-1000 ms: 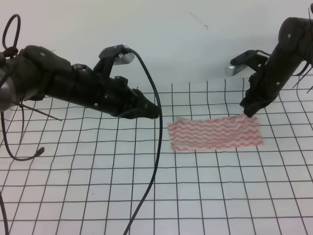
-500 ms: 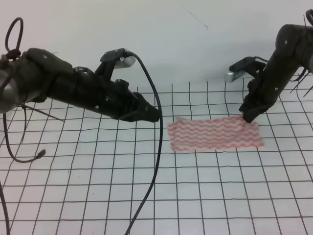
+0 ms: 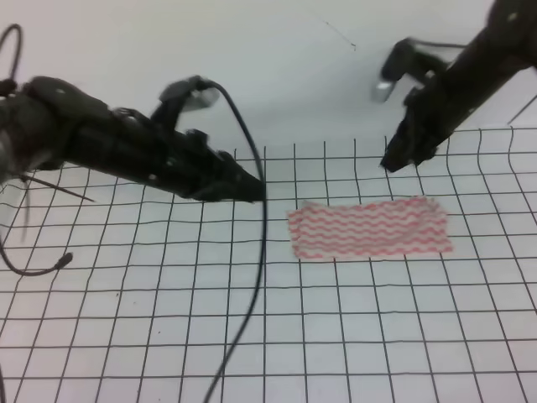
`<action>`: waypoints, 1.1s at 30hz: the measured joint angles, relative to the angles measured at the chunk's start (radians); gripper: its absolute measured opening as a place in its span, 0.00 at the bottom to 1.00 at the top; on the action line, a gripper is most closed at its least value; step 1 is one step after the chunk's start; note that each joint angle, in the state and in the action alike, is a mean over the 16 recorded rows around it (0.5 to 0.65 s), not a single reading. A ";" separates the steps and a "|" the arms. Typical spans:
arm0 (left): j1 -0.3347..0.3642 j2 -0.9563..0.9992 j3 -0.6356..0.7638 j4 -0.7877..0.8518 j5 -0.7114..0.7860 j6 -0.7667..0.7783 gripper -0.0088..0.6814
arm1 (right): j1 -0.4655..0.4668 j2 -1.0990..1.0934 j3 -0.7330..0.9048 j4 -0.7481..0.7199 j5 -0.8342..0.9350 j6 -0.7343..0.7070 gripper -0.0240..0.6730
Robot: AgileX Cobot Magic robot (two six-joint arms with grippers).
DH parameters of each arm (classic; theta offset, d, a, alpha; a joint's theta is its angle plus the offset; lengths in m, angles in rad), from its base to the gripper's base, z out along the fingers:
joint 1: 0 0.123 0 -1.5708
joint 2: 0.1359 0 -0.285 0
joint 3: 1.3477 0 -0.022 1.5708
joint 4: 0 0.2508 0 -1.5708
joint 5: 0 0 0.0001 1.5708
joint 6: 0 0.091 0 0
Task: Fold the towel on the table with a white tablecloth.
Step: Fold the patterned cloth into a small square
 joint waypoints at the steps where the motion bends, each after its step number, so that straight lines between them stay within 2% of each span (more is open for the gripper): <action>1: 0.011 -0.006 0.000 0.000 0.002 -0.002 0.01 | 0.012 -0.001 0.000 0.007 -0.003 -0.023 0.41; 6: 0.069 -0.035 0.000 -0.003 0.015 -0.013 0.01 | 0.086 0.020 0.000 0.010 -0.038 -0.088 0.41; 15: 0.128 -0.066 0.000 -0.007 0.040 -0.011 0.01 | 0.197 0.080 0.001 -0.070 -0.166 -0.073 0.41; 26: 0.130 -0.067 0.000 -0.019 0.052 -0.004 0.01 | 0.220 0.114 0.003 -0.083 -0.215 -0.057 0.41; 33: 0.129 -0.066 0.000 -0.026 0.055 -0.002 0.01 | 0.220 0.127 0.003 -0.077 -0.223 -0.054 0.33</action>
